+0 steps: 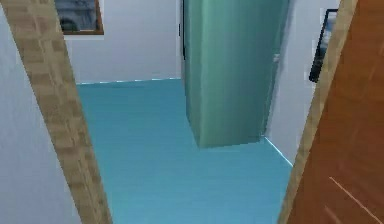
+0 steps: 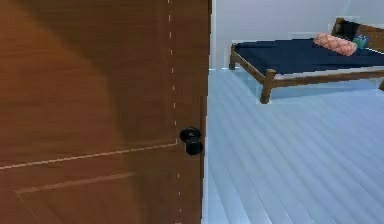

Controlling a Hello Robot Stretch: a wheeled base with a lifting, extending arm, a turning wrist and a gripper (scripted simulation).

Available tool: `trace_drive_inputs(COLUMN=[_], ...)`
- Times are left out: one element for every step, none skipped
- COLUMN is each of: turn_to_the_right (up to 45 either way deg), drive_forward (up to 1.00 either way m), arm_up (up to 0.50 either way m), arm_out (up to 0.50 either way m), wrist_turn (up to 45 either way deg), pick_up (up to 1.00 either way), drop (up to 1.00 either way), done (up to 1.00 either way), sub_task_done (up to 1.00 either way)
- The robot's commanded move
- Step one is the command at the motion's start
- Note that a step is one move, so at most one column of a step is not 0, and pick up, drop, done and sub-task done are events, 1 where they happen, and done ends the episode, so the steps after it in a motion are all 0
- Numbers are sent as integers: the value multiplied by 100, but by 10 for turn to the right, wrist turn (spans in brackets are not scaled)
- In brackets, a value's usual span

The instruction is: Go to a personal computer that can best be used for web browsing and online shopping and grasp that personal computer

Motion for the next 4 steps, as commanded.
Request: trace_drive_inputs(turn_to_the_right=[0,-270,0,-60], drive_forward=[50,0,60,0], arm_up=[0,0,0,0], arm_out=[0,0,0,0], wrist_turn=[0,0,0,0], pick_up=[0,0,0,0], drop=[0,0,0,0], done=[0,0,0,0], sub_task_done=[0,0,0,0])
